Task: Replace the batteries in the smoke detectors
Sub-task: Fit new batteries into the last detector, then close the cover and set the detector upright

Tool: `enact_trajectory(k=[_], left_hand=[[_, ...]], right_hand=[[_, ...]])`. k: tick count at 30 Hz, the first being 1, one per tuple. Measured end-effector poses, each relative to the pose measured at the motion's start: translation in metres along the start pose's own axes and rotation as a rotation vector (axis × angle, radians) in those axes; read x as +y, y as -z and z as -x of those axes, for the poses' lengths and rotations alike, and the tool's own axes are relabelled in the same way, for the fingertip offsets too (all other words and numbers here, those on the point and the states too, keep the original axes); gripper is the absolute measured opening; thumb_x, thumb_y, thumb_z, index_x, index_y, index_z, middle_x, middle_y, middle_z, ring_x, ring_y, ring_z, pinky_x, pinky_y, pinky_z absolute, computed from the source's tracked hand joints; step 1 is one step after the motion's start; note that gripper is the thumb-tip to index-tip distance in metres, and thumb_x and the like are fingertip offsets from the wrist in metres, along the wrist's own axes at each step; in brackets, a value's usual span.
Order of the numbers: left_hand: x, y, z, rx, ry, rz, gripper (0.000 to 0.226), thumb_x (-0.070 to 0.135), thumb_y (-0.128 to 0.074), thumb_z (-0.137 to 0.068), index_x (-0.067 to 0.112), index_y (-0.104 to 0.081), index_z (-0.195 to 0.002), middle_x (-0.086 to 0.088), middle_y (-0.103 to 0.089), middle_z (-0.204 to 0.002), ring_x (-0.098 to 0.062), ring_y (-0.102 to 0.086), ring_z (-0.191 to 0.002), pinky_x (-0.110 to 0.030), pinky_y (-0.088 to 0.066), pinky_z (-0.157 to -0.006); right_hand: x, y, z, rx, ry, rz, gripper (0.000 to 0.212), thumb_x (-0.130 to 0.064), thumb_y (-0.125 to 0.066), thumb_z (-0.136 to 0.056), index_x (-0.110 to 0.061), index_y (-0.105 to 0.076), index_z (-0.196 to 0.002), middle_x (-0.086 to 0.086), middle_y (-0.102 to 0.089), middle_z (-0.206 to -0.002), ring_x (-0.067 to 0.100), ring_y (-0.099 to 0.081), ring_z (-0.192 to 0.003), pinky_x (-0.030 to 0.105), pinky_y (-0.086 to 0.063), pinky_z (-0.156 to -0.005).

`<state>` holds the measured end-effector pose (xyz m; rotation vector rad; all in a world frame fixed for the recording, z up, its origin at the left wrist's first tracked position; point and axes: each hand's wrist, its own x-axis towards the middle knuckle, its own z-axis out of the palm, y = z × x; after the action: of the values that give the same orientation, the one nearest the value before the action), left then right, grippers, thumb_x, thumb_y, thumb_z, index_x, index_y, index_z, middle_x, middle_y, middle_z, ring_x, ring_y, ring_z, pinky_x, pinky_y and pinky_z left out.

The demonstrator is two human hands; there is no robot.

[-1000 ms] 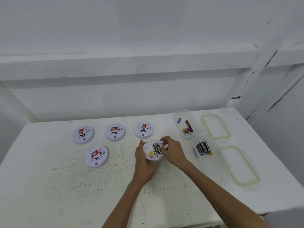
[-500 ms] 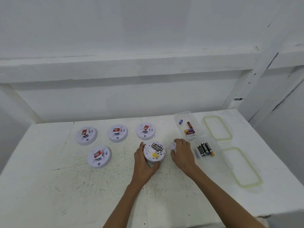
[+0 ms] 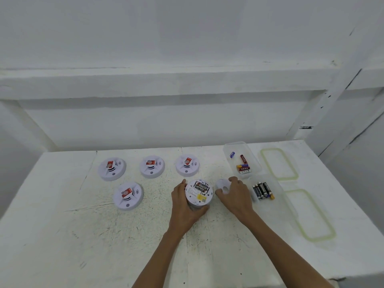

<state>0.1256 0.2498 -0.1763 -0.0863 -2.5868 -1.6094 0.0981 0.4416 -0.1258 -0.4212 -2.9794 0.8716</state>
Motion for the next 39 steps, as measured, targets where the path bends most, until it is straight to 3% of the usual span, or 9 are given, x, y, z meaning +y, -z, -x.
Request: enact_trajectory(k=[4, 6, 9, 15, 20, 24, 28, 32, 39], left_hand=[[0.004, 0.003, 0.002, -0.039, 0.003, 0.036, 0.102, 0.053, -0.075, -0.069, 0.033, -0.019, -0.152, 0.010, -0.030, -0.152, 0.012, -0.022, -0.142, -0.006, -0.027, -0.110], [0.002, 0.004, 0.003, -0.053, -0.034, 0.017, 0.096, 0.051, -0.068, -0.074, 0.040, -0.015, -0.152, 0.020, -0.029, -0.151, 0.001, -0.029, -0.144, -0.022, -0.037, -0.114], [0.003, 0.002, 0.002, -0.054, -0.040, 0.019, 0.091, 0.048, -0.065, -0.076, 0.038, -0.017, -0.152, 0.014, -0.035, -0.147, -0.014, -0.037, -0.142, -0.041, -0.043, -0.114], [0.003, 0.000, 0.001, -0.006, -0.074, -0.015, 0.094, 0.056, -0.081, -0.066, 0.031, -0.032, -0.142, 0.015, -0.036, -0.135, 0.002, -0.029, -0.135, -0.006, -0.032, -0.104], [-0.006, -0.005, -0.001, -0.008, -0.049, -0.042, 0.110, 0.054, -0.083, -0.068, 0.011, -0.029, -0.153, 0.003, -0.031, -0.149, -0.005, -0.025, -0.144, -0.022, -0.034, -0.114], [0.000, 0.000, 0.002, -0.038, -0.049, 0.004, 0.101, 0.040, -0.083, -0.073, 0.034, -0.021, -0.153, 0.010, -0.036, -0.148, -0.011, -0.034, -0.142, -0.035, -0.044, -0.111], [0.006, 0.003, 0.004, -0.040, -0.069, 0.001, 0.093, 0.045, -0.079, -0.076, 0.054, -0.019, -0.145, 0.031, -0.036, -0.141, -0.004, -0.040, -0.134, -0.021, -0.045, -0.104], [0.008, 0.004, 0.002, -0.023, -0.050, -0.016, 0.086, 0.034, -0.088, -0.072, 0.055, -0.032, -0.135, 0.023, -0.047, -0.131, 0.003, -0.041, -0.128, -0.014, -0.046, -0.096], [0.001, 0.000, 0.000, -0.003, -0.020, -0.067, 0.085, 0.031, -0.094, -0.066, 0.035, -0.040, -0.132, 0.004, -0.052, -0.127, 0.014, -0.038, -0.114, -0.041, -0.050, -0.099]], right_hand=[[-0.009, 0.001, 0.006, -0.044, 0.003, -0.177, 0.070, -0.050, -0.068, -0.077, -0.014, -0.049, -0.134, 0.007, -0.064, -0.117, 0.022, -0.061, -0.104, 0.036, -0.052, -0.086], [-0.013, 0.002, 0.009, -0.053, 0.008, -0.214, 0.072, -0.051, -0.069, -0.075, -0.016, -0.048, -0.135, 0.004, -0.064, -0.113, 0.020, -0.061, -0.101, 0.036, -0.052, -0.085], [-0.018, 0.002, 0.011, -0.060, 0.037, -0.224, 0.070, -0.048, -0.071, -0.077, -0.018, -0.046, -0.135, 0.002, -0.062, -0.112, 0.019, -0.060, -0.101, 0.036, -0.052, -0.084], [-0.020, 0.002, 0.014, -0.080, 0.088, -0.222, 0.071, -0.047, -0.070, -0.074, -0.021, -0.046, -0.135, 0.002, -0.062, -0.117, 0.020, -0.060, -0.104, 0.038, -0.055, -0.087], [-0.024, 0.001, 0.017, -0.074, 0.190, -0.176, 0.069, -0.045, -0.070, -0.076, -0.022, -0.045, -0.135, 0.002, -0.060, -0.119, 0.019, -0.054, -0.107, 0.029, -0.047, -0.084], [-0.025, 0.002, 0.020, -0.060, 0.268, -0.121, 0.068, -0.043, -0.070, -0.079, -0.021, -0.044, -0.137, 0.000, -0.058, -0.122, 0.018, -0.051, -0.108, 0.026, -0.044, -0.084], [-0.028, 0.002, 0.020, -0.084, 0.369, -0.041, 0.065, -0.041, -0.068, -0.080, -0.019, -0.045, -0.137, 0.002, -0.057, -0.124, 0.019, -0.048, -0.109, 0.030, -0.048, -0.083], [-0.033, 0.001, 0.019, -0.110, 0.427, 0.032, 0.064, -0.043, -0.064, -0.080, -0.017, -0.046, -0.136, 0.004, -0.057, -0.126, 0.022, -0.048, -0.110, 0.039, -0.051, -0.086], [-0.036, 0.002, 0.016, -0.157, 0.488, 0.108, 0.066, -0.043, -0.065, -0.083, -0.017, -0.044, -0.140, 0.002, -0.057, -0.132, 0.023, -0.048, -0.115, 0.038, -0.049, -0.094]])
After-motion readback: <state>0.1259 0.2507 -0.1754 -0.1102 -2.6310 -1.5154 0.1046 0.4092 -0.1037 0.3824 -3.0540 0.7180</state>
